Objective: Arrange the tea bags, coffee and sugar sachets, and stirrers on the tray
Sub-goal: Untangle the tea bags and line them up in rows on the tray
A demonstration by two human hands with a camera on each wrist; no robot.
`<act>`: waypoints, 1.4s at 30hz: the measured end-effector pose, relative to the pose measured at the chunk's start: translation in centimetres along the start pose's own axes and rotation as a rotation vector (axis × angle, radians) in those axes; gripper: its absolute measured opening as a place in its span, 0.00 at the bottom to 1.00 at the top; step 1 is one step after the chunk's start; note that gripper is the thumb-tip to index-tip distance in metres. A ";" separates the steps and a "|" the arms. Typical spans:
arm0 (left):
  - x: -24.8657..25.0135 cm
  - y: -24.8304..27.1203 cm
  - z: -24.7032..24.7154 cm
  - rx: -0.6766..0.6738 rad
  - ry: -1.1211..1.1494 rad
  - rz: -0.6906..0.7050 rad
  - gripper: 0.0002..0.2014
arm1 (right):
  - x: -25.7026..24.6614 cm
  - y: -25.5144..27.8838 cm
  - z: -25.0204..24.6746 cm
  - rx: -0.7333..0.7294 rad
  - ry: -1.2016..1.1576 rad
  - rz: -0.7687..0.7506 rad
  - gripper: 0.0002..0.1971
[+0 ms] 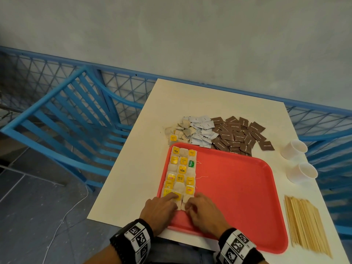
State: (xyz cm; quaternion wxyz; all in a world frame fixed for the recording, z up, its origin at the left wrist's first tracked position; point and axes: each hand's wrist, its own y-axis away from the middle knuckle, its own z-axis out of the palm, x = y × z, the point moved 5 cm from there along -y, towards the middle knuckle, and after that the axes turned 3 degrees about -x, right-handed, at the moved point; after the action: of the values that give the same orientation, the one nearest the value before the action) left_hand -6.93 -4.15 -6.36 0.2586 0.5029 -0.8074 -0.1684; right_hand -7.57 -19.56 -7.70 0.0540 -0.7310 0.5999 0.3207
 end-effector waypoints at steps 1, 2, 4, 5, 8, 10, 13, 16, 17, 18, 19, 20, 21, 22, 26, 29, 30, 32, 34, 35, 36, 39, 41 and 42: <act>-0.1 0.0 0.1 0.003 0.004 -0.003 0.17 | 0.1 0.0 0.0 0.013 -0.004 -0.004 0.09; -0.2 0.0 0.1 0.005 0.008 -0.009 0.17 | 0.1 0.0 0.0 0.016 -0.002 -0.005 0.09; -0.2 -0.1 0.1 0.007 0.010 -0.012 0.16 | -0.1 0.0 0.2 0.011 0.003 -0.011 0.11; -0.2 -0.1 0.0 0.010 0.013 -0.011 0.16 | -0.2 0.0 0.1 0.017 0.002 -0.018 0.12; -0.2 0.0 -0.1 0.023 0.024 0.006 0.16 | -0.1 0.2 -0.4 0.056 -0.015 0.003 0.11; -0.3 -0.1 0.0 0.027 0.024 0.010 0.16 | 0.1 0.4 -0.4 0.038 -0.008 0.019 0.11; -0.2 -0.1 0.2 0.047 0.039 0.010 0.16 | -0.2 0.6 0.4 -0.051 0.037 0.001 0.12; -0.2 -0.3 0.3 0.084 0.039 0.029 0.16 | -0.4 0.5 0.5 -0.062 0.055 0.009 0.15; -0.2 -0.3 0.3 0.094 0.033 0.031 0.16 | -0.4 0.5 0.6 -0.067 0.064 0.005 0.15; -0.2 -0.2 0.3 0.102 0.023 0.032 0.15 | -0.4 0.5 0.5 -0.071 0.073 -0.004 0.16; -0.2 -0.1 0.3 0.116 0.020 0.037 0.15 | -0.3 0.6 0.5 -0.067 0.076 -0.016 0.16; -0.4 -0.1 0.3 0.137 0.027 0.040 0.16 | -0.3 0.6 0.3 -0.052 0.067 -0.021 0.16; -0.6 0.0 0.2 0.163 0.037 0.039 0.16 | -0.2 0.7 0.1 -0.027 0.050 -0.020 0.16; -0.8 0.3 -0.1 0.213 0.072 0.039 0.17 | 0.0 0.8 -0.2 -0.003 0.036 -0.012 0.15; -1.4 1.8 -3.6 0.509 0.735 0.042 0.19 | 0.2 1.5 -3.1 0.074 -0.032 -0.009 0.11; 0.0 2.2 -4.8 0.122 1.941 0.038 0.33 | -1.8 2.4 -7.9 0.268 -0.143 -0.084 0.04; 1.0 2.5 -5.4 -0.056 2.229 0.111 0.40 | -2.8 3.0 -9.7 0.344 -0.195 -0.107 0.04; 2.7 2.8 -6.9 -0.245 2.463 0.259 0.47 | -5.2 4.6 -13.1 0.454 -0.292 -0.176 0.05; 4.3 2.8 -8.3 -0.271 2.517 0.319 0.47 | -7.8 6.2 -15.2 0.457 -0.283 -0.295 0.04; 5.3 2.9 -8.8 -0.276 2.536 0.331 0.46 | -8.7 6.9 -15.5 0.414 -0.236 -0.334 0.05; 6.0 2.8 -9.1 -0.279 2.551 0.349 0.45 | -9.3 7.4 -15.4 0.370 -0.170 -0.347 0.07; 7.8 2.7 -9.4 -0.301 2.516 0.423 0.42 | -9.3 8.3 -14.6 0.340 -0.004 -0.320 0.15; 8.7 2.8 -9.3 -0.301 2.497 0.457 0.41 | -8.8 8.3 -14.2 0.400 0.032 -0.296 0.16; 9.1 2.9 -9.3 -0.286 2.499 0.458 0.40 | -8.5 8.4 -14.1 0.449 0.040 -0.289 0.14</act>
State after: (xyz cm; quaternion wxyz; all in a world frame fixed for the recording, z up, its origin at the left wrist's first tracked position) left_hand -6.83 -11.21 4.95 0.9129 0.1364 -0.0590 0.3801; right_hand -10.14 -21.17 10.50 0.2483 -0.7850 0.5463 0.1538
